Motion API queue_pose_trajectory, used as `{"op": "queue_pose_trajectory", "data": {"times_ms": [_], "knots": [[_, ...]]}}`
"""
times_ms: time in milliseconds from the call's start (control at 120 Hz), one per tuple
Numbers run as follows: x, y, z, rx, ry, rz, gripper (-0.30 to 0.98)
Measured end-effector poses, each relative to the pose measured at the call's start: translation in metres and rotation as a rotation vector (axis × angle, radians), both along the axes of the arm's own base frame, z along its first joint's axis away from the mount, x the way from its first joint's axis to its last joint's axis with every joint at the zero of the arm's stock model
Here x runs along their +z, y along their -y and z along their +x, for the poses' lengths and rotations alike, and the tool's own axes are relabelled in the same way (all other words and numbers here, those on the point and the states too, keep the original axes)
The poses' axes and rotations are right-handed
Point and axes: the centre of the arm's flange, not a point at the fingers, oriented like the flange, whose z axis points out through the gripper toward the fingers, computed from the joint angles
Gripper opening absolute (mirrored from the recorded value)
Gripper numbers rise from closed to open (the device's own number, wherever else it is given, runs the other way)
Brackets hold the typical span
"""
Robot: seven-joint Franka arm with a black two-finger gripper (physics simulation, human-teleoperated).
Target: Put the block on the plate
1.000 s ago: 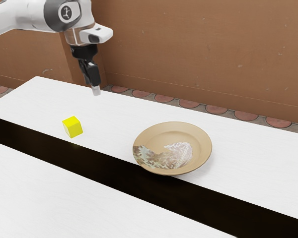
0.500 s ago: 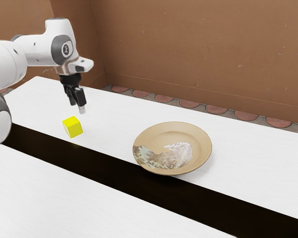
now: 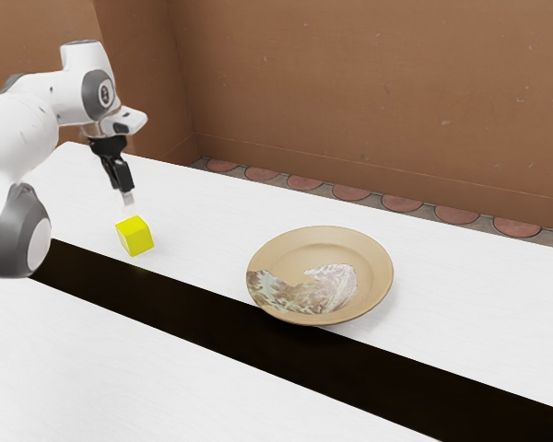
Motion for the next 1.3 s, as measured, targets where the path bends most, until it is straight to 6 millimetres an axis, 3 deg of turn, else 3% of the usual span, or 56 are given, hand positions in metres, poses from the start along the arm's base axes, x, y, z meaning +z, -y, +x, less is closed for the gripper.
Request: {"op": "queue_pose_trajectory", "data": {"times_ms": [142, 308, 592, 700, 975, 1300], "knots": [[-0.011, -0.004, 0.007, -0.036, -0.012, -0.021, 0.68], [-0.021, -0.026, 0.0, -0.038, -0.022, -0.05, 0.68], [-0.034, -0.038, -0.006, -0.067, -0.03, -0.068, 0.68], [-0.056, -0.051, -0.003, -0.069, -0.034, -0.074, 0.68], [-0.057, -0.056, -0.001, -0.107, -0.025, -0.032, 0.68], [-0.059, -0.045, 0.013, -0.128, 0.017, 0.03, 0.68]]}}
